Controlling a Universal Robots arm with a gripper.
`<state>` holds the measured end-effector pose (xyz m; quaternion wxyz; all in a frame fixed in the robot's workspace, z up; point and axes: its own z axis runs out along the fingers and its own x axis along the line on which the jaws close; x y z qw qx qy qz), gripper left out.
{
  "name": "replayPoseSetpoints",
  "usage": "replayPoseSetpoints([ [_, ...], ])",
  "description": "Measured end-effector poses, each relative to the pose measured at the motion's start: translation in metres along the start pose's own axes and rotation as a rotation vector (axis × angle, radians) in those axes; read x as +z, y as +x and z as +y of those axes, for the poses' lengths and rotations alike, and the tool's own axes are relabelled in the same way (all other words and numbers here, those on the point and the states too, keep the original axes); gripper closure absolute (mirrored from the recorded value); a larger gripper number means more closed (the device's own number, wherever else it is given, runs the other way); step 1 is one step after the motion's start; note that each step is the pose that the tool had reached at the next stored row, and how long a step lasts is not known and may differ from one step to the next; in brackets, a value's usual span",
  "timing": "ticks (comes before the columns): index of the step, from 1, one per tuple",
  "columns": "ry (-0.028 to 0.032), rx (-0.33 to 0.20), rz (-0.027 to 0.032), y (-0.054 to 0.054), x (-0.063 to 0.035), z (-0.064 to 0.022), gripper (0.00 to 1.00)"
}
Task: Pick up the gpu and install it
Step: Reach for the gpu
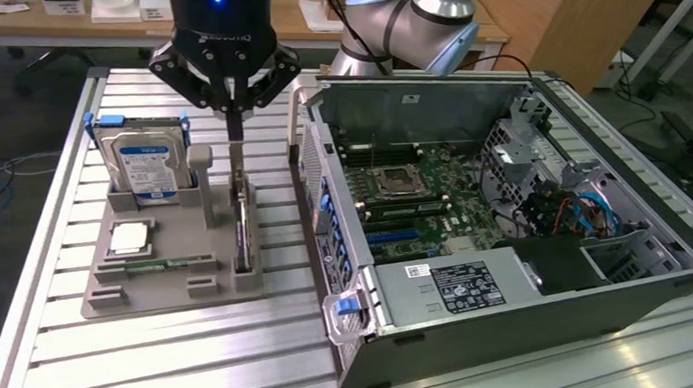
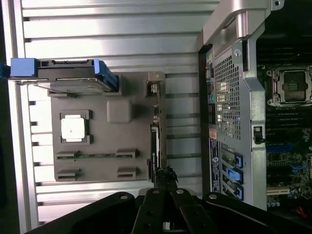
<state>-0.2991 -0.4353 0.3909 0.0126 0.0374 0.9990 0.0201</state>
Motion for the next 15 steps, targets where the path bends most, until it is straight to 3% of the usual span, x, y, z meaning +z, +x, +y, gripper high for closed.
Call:
replayPoseSetpoints([
  [15, 0.0011, 0.0, -0.0001, 0.004, 0.0015, -0.0114, 0.89],
])
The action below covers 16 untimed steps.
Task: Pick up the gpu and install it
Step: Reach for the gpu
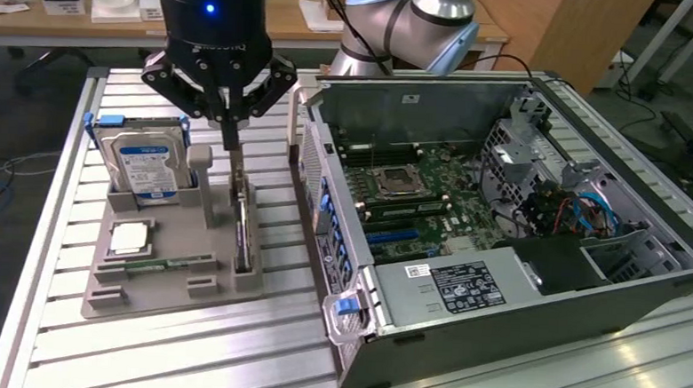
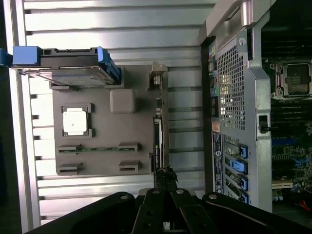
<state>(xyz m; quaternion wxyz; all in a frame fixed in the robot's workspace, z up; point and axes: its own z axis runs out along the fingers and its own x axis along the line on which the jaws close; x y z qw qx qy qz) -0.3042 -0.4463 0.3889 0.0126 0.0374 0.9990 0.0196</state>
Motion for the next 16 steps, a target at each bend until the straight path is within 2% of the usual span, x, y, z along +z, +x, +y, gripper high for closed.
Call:
replayPoseSetpoints([
  [16, 0.0001, 0.0, 0.0001, 0.0002, 0.0026, -0.0002, 0.89],
])
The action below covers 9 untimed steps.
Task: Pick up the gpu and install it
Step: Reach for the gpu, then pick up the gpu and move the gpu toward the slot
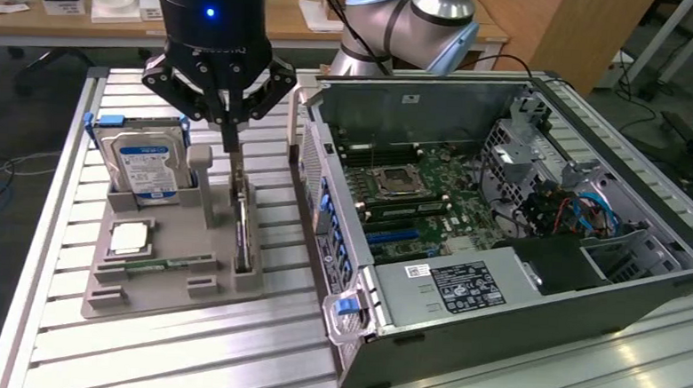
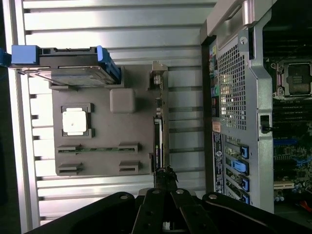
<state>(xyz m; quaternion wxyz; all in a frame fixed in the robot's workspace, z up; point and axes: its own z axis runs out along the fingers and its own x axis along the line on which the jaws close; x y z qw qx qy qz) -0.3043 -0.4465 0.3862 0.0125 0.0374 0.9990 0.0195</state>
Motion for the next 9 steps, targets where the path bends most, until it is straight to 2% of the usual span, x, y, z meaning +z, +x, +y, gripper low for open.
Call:
replayPoseSetpoints([
  [9, -0.0001, 0.0, 0.0, 0.0, 0.001, 0.0, 0.89],
])
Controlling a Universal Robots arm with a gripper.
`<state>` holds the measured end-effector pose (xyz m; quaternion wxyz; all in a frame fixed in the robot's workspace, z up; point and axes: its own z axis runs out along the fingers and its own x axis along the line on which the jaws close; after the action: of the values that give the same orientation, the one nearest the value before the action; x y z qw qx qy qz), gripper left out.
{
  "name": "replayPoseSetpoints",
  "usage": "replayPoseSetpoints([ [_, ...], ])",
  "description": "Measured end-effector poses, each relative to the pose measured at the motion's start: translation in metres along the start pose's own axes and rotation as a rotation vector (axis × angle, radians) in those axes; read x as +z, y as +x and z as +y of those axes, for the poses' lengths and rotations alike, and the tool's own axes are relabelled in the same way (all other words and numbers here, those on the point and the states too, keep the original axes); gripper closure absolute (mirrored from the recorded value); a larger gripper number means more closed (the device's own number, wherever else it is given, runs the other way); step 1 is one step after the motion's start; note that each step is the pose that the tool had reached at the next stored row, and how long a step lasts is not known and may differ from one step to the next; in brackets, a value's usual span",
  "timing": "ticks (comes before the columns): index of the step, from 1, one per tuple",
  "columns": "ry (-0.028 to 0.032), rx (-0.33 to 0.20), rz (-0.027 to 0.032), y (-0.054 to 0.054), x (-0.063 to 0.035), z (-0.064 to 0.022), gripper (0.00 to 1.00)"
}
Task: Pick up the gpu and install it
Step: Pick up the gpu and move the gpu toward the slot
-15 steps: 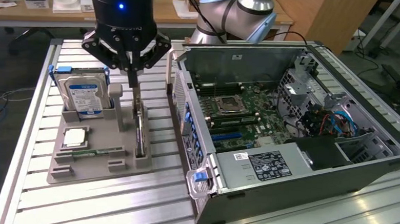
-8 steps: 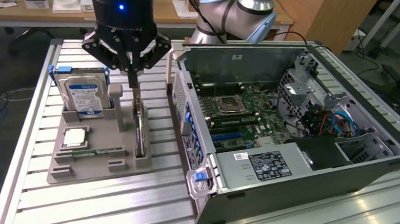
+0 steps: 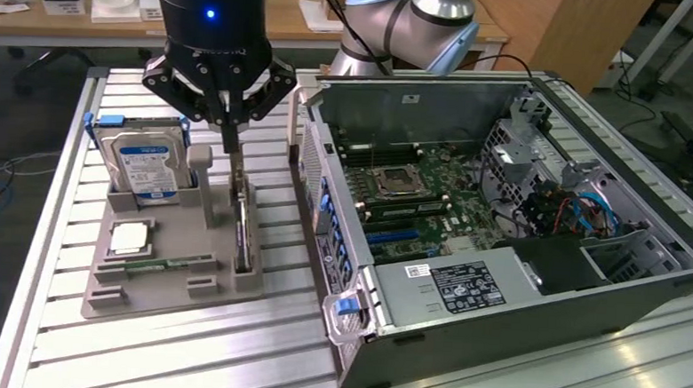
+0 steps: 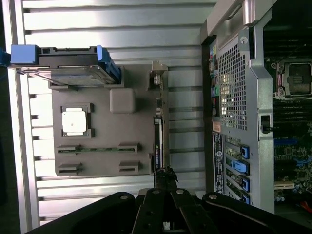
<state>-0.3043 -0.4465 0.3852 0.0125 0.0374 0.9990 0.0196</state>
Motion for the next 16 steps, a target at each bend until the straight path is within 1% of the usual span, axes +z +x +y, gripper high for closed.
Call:
replayPoseSetpoints([
  [11, 0.0, 0.0, 0.0, 0.0, 0.0, 0.0, 0.89],
  [14, 0.0, 0.0, 0.0, 0.0, 0.0, 0.0, 0.71],
  [15, 0.0, 0.0, 0.0, 0.0, 0.0, 0.0, 0.71],
  [16, 0.0, 0.0, 0.0, 0.0, 0.0, 0.0, 0.65],
])
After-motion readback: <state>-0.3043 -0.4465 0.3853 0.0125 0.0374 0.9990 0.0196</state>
